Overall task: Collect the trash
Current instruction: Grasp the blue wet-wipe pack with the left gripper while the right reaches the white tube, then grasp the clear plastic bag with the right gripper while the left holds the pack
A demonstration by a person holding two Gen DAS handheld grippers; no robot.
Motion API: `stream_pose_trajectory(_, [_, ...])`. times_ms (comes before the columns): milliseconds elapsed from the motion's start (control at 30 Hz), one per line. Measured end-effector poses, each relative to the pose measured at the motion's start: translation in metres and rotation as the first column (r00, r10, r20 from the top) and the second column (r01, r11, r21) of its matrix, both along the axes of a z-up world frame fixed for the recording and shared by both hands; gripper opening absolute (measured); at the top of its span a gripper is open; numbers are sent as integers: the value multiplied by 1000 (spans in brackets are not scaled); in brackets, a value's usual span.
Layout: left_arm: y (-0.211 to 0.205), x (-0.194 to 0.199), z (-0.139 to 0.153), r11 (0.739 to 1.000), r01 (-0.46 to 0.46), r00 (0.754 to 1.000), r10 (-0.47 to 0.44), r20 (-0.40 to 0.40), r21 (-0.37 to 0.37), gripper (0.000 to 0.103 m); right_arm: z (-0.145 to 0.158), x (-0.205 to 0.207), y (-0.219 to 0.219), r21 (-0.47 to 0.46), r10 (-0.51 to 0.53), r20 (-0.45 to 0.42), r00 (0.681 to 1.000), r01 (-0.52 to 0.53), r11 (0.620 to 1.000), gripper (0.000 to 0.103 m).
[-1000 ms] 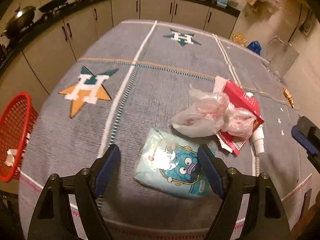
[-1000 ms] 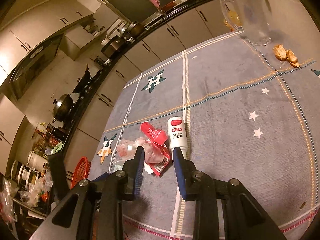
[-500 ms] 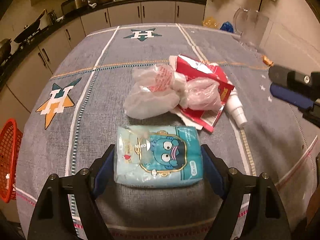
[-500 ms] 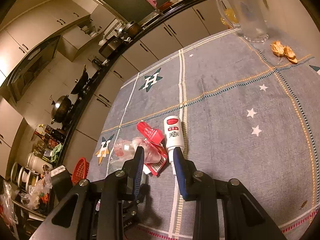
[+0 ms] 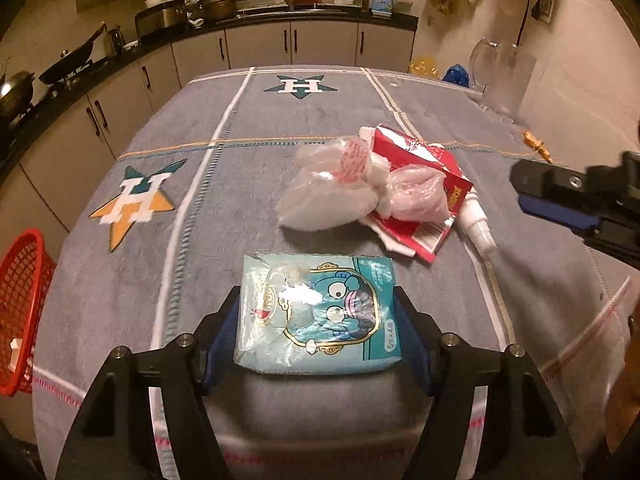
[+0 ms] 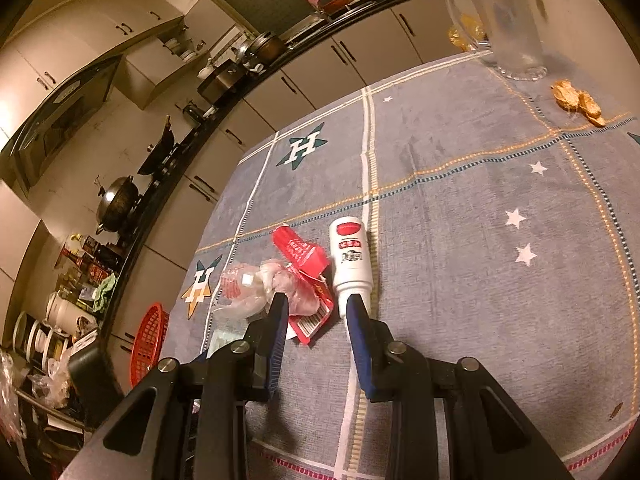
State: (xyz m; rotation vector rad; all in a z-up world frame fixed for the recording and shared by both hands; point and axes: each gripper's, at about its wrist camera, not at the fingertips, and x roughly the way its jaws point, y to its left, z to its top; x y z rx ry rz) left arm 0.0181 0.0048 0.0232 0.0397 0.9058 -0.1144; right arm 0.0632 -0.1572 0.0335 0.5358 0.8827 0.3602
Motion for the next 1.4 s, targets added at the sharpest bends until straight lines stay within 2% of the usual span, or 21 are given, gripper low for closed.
stream_pose_trajectory(133, [14, -13, 7, 1000, -14, 1000, 14, 26, 16, 70, 1, 6, 16, 25, 51, -8, 999, -51, 998, 33])
stream_pose_trajectory(233, [28, -19, 13, 999, -32, 999, 32, 39, -10, 70, -3, 19, 31, 39, 99, -49, 994, -97, 995, 33])
stream_pose_trajectory(367, [41, -22, 16, 999, -47, 998, 48, 42, -28, 70, 0, 38, 42, -36, 92, -39, 995, -93, 995, 32])
stream_pose_trajectory(500, [50, -25, 14, 998, -52, 998, 54, 37, -37, 70, -9, 53, 45, -76, 88, -62, 994, -92, 993, 34])
stream_pose_trajectory(567, [56, -25, 14, 997, -56, 998, 58, 39, -46, 70, -16, 49, 52, -42, 146, -91, 985, -150, 988, 35])
stream_pose_trajectory(633, [63, -26, 15, 997, -68, 997, 70, 41, -49, 70, -22, 35, 66, 16, 265, -126, 956, -265, 964, 35])
stream_pose_trajectory(700, [72, -27, 17, 995, -81, 995, 84, 45, -61, 70, -18, 23, 71, 43, 310, -104, 945, -307, 951, 35])
stream_pose_trajectory(833, [79, -27, 19, 992, -99, 994, 103, 49, -75, 70, 0, 22, 68, -84, 245, -16, 969, -245, 966, 38])
stream_pose_trajectory(967, [80, -29, 20, 992, -97, 993, 101, 53, -81, 70, 5, 41, 75, -128, 245, 8, 969, -242, 962, 40])
stream_pose_trajectory(1100, [81, -31, 22, 992, -93, 994, 98, 56, -83, 70, -8, 52, 84, -140, 282, -19, 959, -282, 949, 43])
stream_pose_trajectory(1233, [81, -30, 21, 992, -100, 993, 104, 51, -81, 70, -24, 48, 101, -190, 322, -58, 945, -327, 926, 43])
stream_pose_trajectory(1267, [82, -30, 21, 991, -103, 993, 107, 52, -81, 70, -27, 45, 106, -222, 327, -61, 943, -332, 917, 43])
stream_pose_trajectory(1300, [82, -30, 21, 991, -103, 993, 108, 54, -82, 70, -27, 43, 108, -247, 318, -61, 946, -323, 914, 31])
stream_pose_trajectory(1400, [81, -32, 23, 991, -108, 992, 113, 63, -74, 70, -23, 33, 109, -272, 318, -28, 948, -314, 910, 31])
